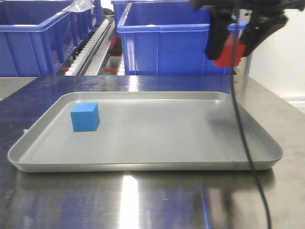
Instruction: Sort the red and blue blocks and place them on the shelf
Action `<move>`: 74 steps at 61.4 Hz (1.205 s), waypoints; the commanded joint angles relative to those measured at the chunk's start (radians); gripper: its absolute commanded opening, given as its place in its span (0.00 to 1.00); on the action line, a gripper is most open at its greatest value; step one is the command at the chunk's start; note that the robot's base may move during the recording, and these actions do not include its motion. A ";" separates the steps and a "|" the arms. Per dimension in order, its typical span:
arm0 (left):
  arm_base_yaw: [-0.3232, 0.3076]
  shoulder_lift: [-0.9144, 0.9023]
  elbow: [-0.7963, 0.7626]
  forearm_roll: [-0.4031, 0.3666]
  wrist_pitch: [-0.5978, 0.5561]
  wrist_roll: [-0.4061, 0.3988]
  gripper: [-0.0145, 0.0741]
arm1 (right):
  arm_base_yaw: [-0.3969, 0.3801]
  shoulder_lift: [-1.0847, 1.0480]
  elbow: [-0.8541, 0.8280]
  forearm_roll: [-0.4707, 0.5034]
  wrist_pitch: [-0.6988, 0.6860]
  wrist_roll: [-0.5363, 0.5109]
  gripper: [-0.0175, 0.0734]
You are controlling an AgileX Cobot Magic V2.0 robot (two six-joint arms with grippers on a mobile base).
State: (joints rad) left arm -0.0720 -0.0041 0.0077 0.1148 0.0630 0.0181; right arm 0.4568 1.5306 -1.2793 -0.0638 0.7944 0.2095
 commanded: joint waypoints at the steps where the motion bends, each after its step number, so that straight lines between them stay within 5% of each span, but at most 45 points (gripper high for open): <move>1: -0.005 -0.016 0.026 -0.004 -0.086 -0.004 0.30 | -0.035 -0.095 0.028 0.041 -0.109 -0.083 0.25; 28: -0.005 -0.016 0.026 -0.004 -0.086 -0.004 0.30 | -0.281 -0.432 0.402 0.087 -0.561 -0.185 0.25; 42: -0.005 -0.016 0.026 -0.004 -0.086 -0.004 0.30 | -0.334 -0.615 0.589 0.087 -0.794 -0.185 0.25; 74: -0.008 -0.016 0.026 -0.004 -0.086 -0.004 0.30 | -0.334 -1.132 0.880 0.073 -0.804 -0.185 0.25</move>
State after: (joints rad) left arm -0.0720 -0.0041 0.0077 0.1148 0.0630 0.0181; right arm 0.1302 0.4494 -0.3919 0.0172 0.0815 0.0362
